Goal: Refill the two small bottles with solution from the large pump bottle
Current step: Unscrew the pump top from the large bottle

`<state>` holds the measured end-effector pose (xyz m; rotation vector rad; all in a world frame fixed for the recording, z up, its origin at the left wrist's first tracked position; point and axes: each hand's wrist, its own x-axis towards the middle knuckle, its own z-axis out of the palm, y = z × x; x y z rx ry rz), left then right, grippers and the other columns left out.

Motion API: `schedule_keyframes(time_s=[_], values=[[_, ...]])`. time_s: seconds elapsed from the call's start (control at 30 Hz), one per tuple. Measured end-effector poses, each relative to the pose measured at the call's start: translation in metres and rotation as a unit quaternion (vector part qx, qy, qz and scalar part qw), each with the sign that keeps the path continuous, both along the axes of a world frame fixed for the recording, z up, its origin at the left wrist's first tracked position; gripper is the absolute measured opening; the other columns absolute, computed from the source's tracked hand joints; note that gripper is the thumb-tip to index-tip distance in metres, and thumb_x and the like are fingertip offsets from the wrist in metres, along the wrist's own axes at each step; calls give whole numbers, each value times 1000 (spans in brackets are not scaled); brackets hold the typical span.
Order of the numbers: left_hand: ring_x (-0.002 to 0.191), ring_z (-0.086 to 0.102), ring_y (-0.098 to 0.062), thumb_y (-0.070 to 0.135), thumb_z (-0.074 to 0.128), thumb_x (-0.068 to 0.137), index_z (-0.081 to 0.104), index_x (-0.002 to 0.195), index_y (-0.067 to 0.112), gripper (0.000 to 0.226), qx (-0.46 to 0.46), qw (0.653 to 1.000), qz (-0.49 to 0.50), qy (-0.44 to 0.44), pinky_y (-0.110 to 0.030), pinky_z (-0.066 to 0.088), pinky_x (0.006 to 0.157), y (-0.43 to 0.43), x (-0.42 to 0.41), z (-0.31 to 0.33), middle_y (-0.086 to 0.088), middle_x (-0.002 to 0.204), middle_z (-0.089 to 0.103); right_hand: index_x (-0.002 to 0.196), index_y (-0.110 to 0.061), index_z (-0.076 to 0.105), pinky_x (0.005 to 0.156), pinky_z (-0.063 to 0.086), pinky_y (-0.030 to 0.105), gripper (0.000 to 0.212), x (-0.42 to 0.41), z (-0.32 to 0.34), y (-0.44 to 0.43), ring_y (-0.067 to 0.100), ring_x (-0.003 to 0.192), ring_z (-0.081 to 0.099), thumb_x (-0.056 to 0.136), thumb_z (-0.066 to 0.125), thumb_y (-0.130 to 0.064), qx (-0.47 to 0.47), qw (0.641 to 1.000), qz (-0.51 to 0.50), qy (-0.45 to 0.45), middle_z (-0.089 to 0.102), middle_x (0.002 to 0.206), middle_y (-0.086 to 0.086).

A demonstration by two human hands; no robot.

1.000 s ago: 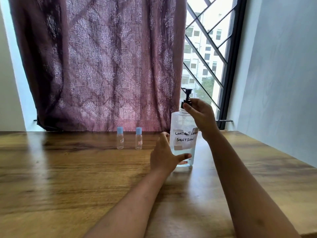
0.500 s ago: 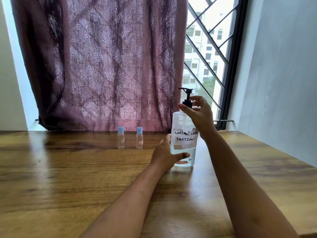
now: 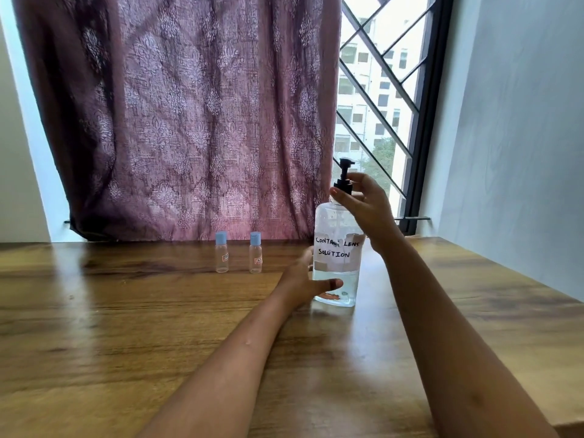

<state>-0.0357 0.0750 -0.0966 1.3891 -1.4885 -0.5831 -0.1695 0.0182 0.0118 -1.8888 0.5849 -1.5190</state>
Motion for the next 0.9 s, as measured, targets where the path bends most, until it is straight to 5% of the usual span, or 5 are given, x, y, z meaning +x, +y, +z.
schedule_keyframes(time_s=[0.3, 0.43, 0.53, 0.7, 0.9], values=[[110, 54, -14, 72, 76, 43, 20, 127, 34, 108, -59, 992, 113, -25, -29, 48, 88, 0, -29, -10, 8, 128, 52, 109, -5, 61, 84, 53, 33, 31, 17, -2, 12, 15, 86, 65, 84, 69, -22, -97, 983, -156, -4, 71, 105, 9], [108, 58, -21, 65, 78, 49, 17, 120, 36, 98, -51, 984, 161, -49, -38, 52, 91, -3, -23, -10, 6, 124, 54, 127, -12, 52, 99, 47, 44, 33, 13, -2, 10, 22, 108, 63, 94, 53, -12, -36, 998, -51, 17, 67, 116, 11], [107, 59, -20, 58, 81, 52, 18, 118, 35, 94, -50, 986, 151, -49, -34, 51, 88, -3, -20, -10, 8, 120, 54, 130, -17, 49, 99, 46, 36, 35, 11, -4, 6, 17, 114, 56, 95, 52, -17, -8, 999, -27, -28, 58, 122, 0], [108, 55, -17, 41, 86, 54, 27, 116, 35, 86, -54, 991, 118, -22, -27, 44, 82, -9, -15, -9, 6, 121, 52, 110, -11, 54, 73, 48, 24, 53, 16, -5, 2, 16, 86, 56, 71, 79, -37, -86, 985, -148, -9, 55, 102, 4], [110, 50, -14, 40, 85, 55, 39, 119, 34, 79, -68, 989, 124, -43, -29, 43, 90, -13, -9, -6, 6, 124, 50, 96, -16, 65, 75, 53, 27, 22, 10, 11, -3, 10, 77, 66, 78, 75, -23, -26, 996, -86, -13, 69, 88, 1]])
